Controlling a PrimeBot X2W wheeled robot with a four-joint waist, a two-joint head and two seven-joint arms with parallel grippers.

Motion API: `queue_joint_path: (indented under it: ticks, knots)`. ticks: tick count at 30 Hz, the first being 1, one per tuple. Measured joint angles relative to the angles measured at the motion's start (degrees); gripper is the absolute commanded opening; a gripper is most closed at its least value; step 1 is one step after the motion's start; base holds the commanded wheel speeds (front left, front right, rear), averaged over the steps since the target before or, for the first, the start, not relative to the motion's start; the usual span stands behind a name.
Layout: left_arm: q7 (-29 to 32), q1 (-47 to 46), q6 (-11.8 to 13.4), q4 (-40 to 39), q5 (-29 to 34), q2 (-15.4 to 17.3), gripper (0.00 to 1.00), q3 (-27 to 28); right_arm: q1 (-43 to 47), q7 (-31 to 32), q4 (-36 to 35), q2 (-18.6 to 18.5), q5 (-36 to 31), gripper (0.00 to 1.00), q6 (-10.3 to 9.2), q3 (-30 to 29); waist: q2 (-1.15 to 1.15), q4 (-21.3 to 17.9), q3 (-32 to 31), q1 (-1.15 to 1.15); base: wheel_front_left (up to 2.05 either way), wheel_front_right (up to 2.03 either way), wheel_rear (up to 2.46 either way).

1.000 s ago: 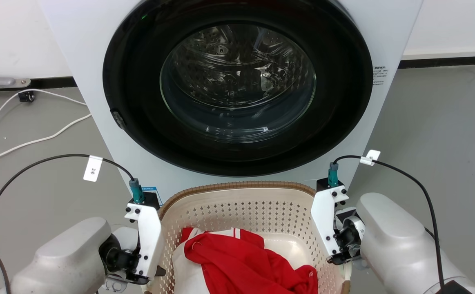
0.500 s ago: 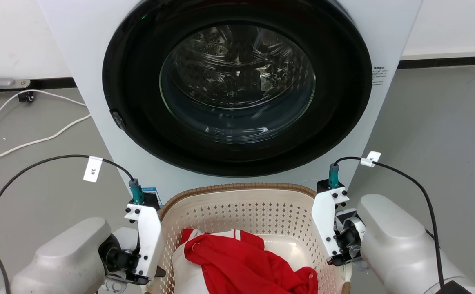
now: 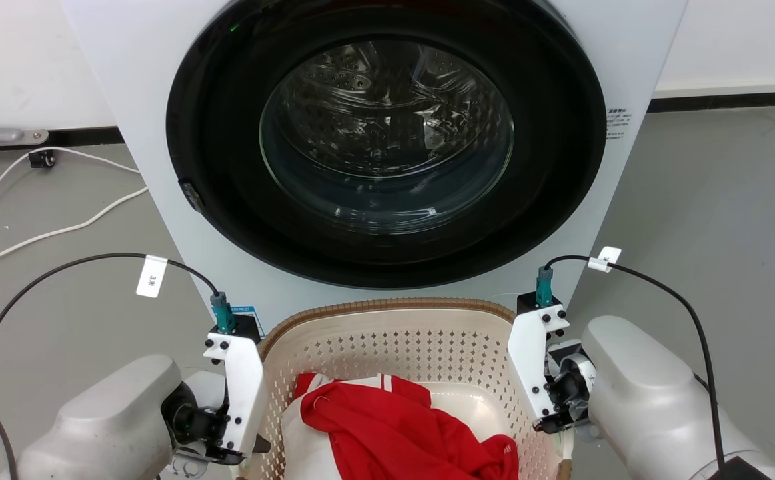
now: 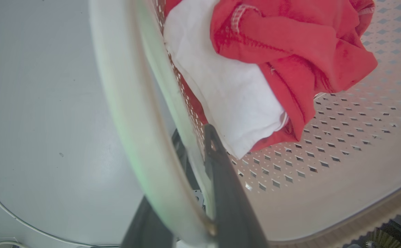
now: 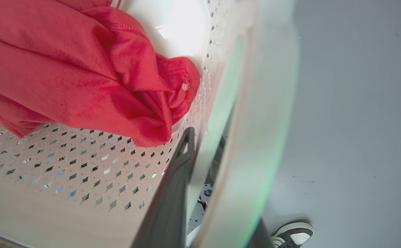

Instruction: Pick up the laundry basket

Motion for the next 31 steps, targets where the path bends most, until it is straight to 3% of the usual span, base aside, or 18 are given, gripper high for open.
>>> queue_joint_path:
  ticks: [31]
  knots:
    - [0.04,0.52,0.01,0.87,-0.27,-0.47,0.00,0.00,-0.21,-0.88,0.52,-0.08,1.87,0.00,0.00,2.03,0.00,0.31,-0.29,0.00,0.00,0.00,0.00]
